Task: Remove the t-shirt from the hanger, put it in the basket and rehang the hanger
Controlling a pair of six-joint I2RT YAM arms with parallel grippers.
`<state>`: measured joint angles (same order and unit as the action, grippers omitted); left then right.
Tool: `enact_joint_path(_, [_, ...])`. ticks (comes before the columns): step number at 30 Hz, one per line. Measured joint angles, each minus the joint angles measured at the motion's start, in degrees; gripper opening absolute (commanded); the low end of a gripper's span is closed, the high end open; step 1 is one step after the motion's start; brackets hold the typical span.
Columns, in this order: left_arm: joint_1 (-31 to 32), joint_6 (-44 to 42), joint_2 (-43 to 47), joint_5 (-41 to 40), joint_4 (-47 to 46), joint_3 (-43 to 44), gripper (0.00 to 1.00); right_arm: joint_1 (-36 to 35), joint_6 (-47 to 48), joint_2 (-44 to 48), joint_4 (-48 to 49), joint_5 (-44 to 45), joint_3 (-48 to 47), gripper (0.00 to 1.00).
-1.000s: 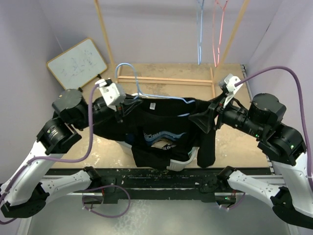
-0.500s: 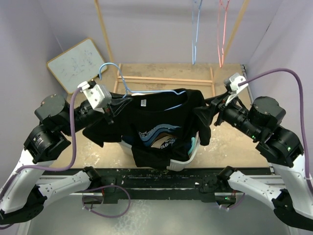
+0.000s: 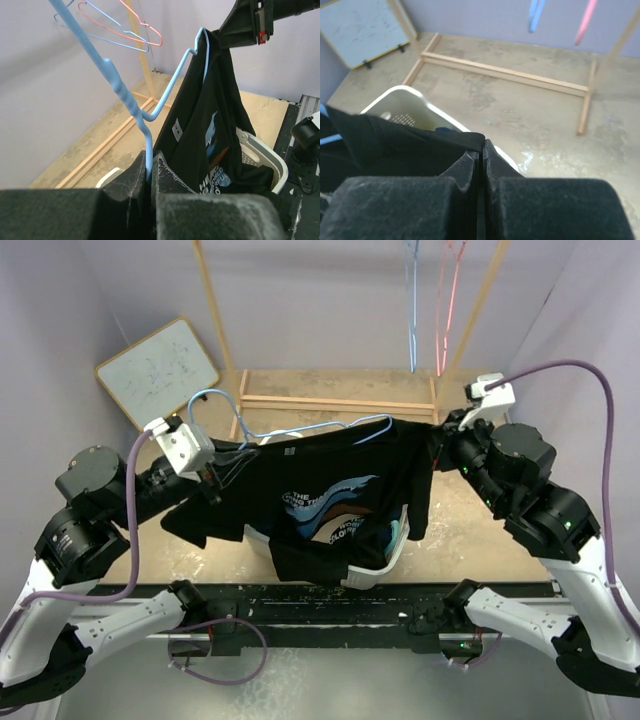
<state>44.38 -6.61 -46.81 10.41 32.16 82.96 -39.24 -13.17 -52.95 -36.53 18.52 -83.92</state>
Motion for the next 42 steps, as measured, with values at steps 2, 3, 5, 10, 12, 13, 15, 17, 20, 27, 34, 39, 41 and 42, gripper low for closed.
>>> enact_joint_path(2, [0.00,0.11,0.96,-0.15,0.04,-0.57,0.00,-0.24,-1.38,0.90,-0.22,5.14,-0.04,0.00])
enact_joint_path(3, [0.00,0.17,1.42,-0.15,-0.04,-0.87,0.00,-0.28,-1.86,1.22,-0.31,6.78,-0.09,0.00])
enact_joint_path(5, [0.00,0.57,2.12,-0.13,-0.15,-1.44,0.00,-0.50,-2.84,1.55,-0.57,9.38,-0.46,0.00])
enact_joint_path(10, [0.00,1.51,2.25,-0.20,-1.09,-1.99,0.00,-0.55,-3.58,0.70,-0.74,7.19,-0.83,0.06])
enact_joint_path(12, [0.00,1.62,1.90,-0.35,-1.53,-2.12,0.00,-0.46,-3.37,0.22,-0.74,3.52,-0.81,0.24])
enact_joint_path(13, [0.00,1.68,1.44,-0.46,-1.79,-2.19,0.00,-0.42,-3.13,0.09,-0.70,0.44,-0.72,0.32])
enact_joint_path(15, [0.00,1.75,0.39,-0.66,-3.06,-2.19,0.00,-0.33,-2.58,-0.07,-0.57,-4.94,0.04,0.41])
enact_joint_path(17, [0.00,1.77,-1.07,-0.70,-4.57,-2.19,0.00,-0.15,-1.68,0.50,-0.92,-9.07,0.55,0.46])
enact_joint_path(20, [-0.02,1.60,-4.52,-0.61,-6.29,-2.08,0.00,-0.04,-1.09,2.93,-1.51,-13.27,0.48,0.50])
enact_joint_path(27, [-0.11,0.33,-10.80,6.03,-6.08,-1.40,0.00,-0.02,0.24,11.21,-3.91,-21.75,-5.84,0.55])
enact_joint_path(34, [-0.11,-0.26,-14.14,18.75,-5.40,0.15,0.00,0.00,2.78,10.32,-3.61,-29.11,-8.87,0.53])
enact_joint_path(39, [-0.11,0.04,-14.38,24.61,-5.77,0.20,0.00,0.00,3.74,5.18,-3.98,-31.63,-5.55,0.54])
enact_joint_path(41, [-0.11,0.20,-14.62,26.23,-6.10,0.28,0.00,0.00,4.11,3.89,-4.00,-32.89,-4.57,0.53])
enact_joint_path(42, [-0.11,0.44,-14.93,27.23,-6.23,0.48,0.00,0.00,4.24,3.28,-4.13,-33.27,-4.24,0.52])
